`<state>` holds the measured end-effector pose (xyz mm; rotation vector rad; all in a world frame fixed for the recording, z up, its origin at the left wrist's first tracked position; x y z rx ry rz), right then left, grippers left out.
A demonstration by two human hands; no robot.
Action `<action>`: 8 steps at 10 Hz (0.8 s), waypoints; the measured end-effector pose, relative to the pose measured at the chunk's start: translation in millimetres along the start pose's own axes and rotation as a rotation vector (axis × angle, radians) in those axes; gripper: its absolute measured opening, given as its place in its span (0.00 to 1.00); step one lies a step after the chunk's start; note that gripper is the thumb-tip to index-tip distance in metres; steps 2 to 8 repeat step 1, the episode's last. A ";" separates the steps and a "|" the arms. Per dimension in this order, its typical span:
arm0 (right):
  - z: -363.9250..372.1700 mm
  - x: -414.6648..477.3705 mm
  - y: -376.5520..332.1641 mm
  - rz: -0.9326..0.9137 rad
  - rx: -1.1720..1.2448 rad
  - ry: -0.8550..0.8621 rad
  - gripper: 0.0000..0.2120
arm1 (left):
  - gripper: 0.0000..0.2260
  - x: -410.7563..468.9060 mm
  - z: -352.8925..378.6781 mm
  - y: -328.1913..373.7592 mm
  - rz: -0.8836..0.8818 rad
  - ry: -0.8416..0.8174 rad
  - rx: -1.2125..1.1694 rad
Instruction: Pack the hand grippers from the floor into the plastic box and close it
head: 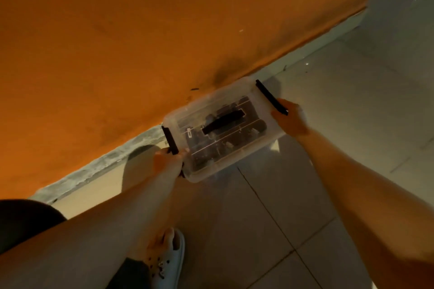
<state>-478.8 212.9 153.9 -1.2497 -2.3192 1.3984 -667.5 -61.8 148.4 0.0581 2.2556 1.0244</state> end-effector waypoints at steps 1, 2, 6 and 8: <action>-40.0 -40.9 -18.4 0.164 0.100 -0.105 0.25 | 0.37 -18.0 -11.1 33.3 -0.025 0.021 0.049; -40.0 -40.9 -18.4 0.164 0.100 -0.105 0.25 | 0.37 -18.0 -11.1 33.3 -0.025 0.021 0.049; -40.0 -40.9 -18.4 0.164 0.100 -0.105 0.25 | 0.37 -18.0 -11.1 33.3 -0.025 0.021 0.049; -40.0 -40.9 -18.4 0.164 0.100 -0.105 0.25 | 0.37 -18.0 -11.1 33.3 -0.025 0.021 0.049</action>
Point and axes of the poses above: each hand's wrist, its own x-axis towards the middle knuckle, its own z-axis out of the palm, y = z × x, the point moved 1 cm from there along x, towards the middle knuckle, and after that the axes turned 10 degrees about -y, right-handed, at the moved point
